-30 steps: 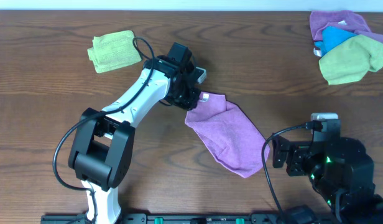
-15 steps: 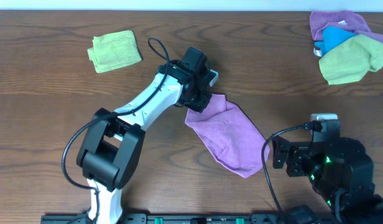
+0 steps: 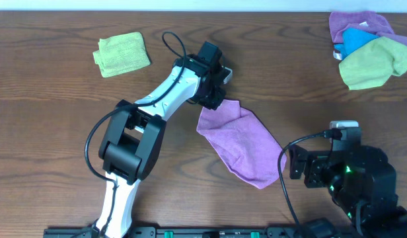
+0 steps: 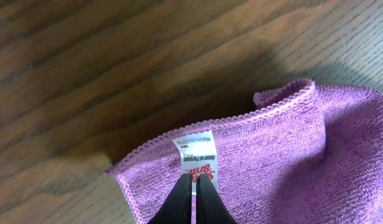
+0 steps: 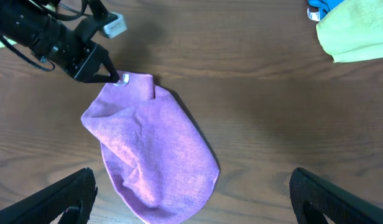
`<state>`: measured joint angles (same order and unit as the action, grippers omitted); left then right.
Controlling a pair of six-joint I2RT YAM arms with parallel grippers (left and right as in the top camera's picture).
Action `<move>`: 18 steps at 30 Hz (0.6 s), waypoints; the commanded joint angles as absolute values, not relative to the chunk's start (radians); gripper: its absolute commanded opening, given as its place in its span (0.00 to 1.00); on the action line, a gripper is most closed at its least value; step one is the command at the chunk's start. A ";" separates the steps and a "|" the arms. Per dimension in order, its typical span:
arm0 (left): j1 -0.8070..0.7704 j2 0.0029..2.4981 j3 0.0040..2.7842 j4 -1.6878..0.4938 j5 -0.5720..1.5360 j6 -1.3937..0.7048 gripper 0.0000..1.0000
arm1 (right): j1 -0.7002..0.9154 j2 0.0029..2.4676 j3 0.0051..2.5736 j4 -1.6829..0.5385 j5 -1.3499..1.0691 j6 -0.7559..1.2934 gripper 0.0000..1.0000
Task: Fold the cloth
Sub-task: 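Grasp the top corner with the left gripper and lift it up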
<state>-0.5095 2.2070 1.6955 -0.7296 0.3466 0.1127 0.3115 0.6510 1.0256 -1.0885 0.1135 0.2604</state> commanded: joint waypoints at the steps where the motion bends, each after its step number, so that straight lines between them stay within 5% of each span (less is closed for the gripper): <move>1: -0.506 2.234 1.718 -0.737 0.326 0.135 0.06 | 0.306 0.655 1.035 -1.092 0.124 0.277 0.99; 10: -0.506 2.289 1.718 -0.739 0.302 0.134 0.06 | 0.306 0.655 1.035 -1.092 0.124 0.277 0.99; 18: -0.500 2.289 1.718 -0.701 0.064 0.135 0.06 | 0.306 0.655 1.034 -1.092 0.124 0.277 0.99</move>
